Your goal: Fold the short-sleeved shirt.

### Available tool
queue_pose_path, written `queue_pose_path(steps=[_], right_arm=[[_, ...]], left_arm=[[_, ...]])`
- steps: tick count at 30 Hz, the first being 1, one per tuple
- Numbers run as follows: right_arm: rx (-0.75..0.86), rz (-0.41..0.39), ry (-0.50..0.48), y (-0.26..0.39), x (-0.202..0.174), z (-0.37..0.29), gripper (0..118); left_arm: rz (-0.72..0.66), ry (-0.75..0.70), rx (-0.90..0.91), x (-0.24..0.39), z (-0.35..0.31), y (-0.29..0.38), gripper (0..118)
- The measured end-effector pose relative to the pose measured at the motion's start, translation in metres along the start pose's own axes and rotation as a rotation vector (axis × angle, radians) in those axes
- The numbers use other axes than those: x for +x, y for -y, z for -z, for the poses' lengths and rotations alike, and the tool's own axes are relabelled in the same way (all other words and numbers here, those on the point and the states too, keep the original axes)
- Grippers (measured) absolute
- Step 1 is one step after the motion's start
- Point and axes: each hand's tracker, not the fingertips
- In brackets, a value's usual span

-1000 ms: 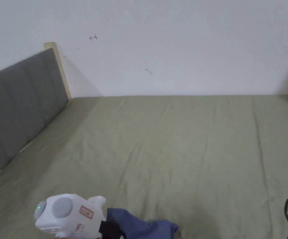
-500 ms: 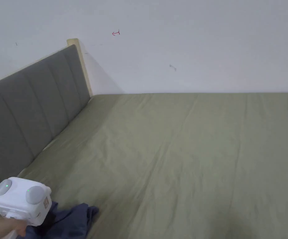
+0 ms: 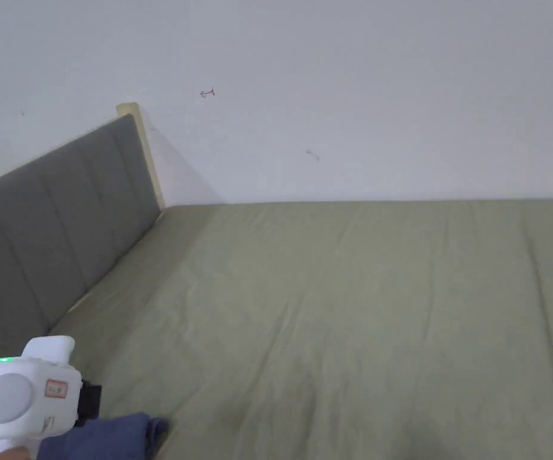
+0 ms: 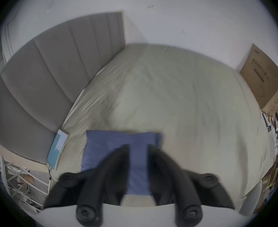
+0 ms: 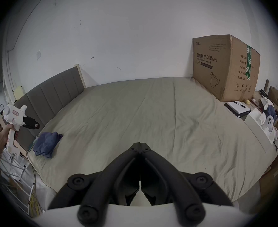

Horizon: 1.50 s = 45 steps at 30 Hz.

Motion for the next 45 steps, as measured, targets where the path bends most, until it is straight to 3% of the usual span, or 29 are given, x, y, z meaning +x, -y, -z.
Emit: queue_pose_path(steps=[3, 7, 8, 12, 16, 18, 24, 25, 26, 28, 30, 31, 32, 33, 36, 41, 45], right_arm=[[0.049, -0.050, 0.010, -0.010, 0.007, -0.009, 0], [0.096, -0.074, 0.031, -0.032, 0.015, -0.017, 0], [0.117, -0.070, 0.078, -0.039, 0.017, -0.019, 0], [0.199, -0.049, 0.051, -0.062, 0.022, -0.030, 0], [0.273, -0.072, 0.068, -0.084, 0.017, -0.044, 0], [0.296, -0.070, 0.056, -0.096, 0.014, -0.051, 0], [0.342, -0.094, 0.042, -0.110, 0.011, -0.065, 0], [0.349, -0.094, 0.043, -0.110, 0.011, -0.067, 0], [0.357, -0.087, 0.042, -0.110, 0.012, -0.070, 2], [0.363, -0.078, 0.042, -0.110, 0.014, -0.072, 31], [0.354, -0.070, 0.044, -0.111, 0.017, -0.071, 47], [0.347, -0.064, 0.040, -0.111, 0.019, -0.071, 47], [0.343, -0.059, 0.039, -0.111, 0.020, -0.070, 63], [0.344, -0.055, 0.038, -0.110, 0.021, -0.070, 84], [0.350, -0.053, 0.043, -0.110, 0.021, -0.071, 109], [0.357, -0.074, 0.053, -0.113, 0.020, -0.068, 117], [0.347, -0.005, 0.063, -0.115, 0.026, -0.062, 118]], left_arm=[[0.052, 0.068, 0.121, 0.050, -0.044, 0.016, 0], [0.070, 0.145, 0.228, 0.105, -0.100, 0.026, 0], [0.074, 0.155, 0.270, 0.118, -0.113, 0.029, 0], [0.162, 0.162, 0.430, 0.170, -0.154, 0.037, 0], [0.094, 0.195, 0.578, 0.216, -0.200, 0.052, 0], [0.157, 0.133, 0.672, 0.241, -0.211, 0.062, 0], [0.052, 0.235, 0.681, 0.264, -0.223, 0.061, 0], [0.061, 0.228, 0.683, 0.265, -0.224, 0.060, 6], [0.069, 0.227, 0.688, 0.268, -0.226, 0.059, 23], [0.084, 0.217, 0.690, 0.270, -0.230, 0.059, 89], [0.079, 0.223, 0.690, 0.270, -0.230, 0.058, 106], [0.071, 0.222, 0.687, 0.271, -0.231, 0.058, 106], [0.052, 0.220, 0.717, 0.268, -0.233, 0.062, 118], [0.057, 0.216, 0.734, 0.271, -0.234, 0.062, 118], [0.119, 0.143, 0.744, 0.278, -0.237, 0.057, 118], [0.171, 0.168, 0.700, 0.283, -0.232, 0.050, 118], [0.132, 0.232, 0.751, 0.278, -0.233, 0.051, 118]])
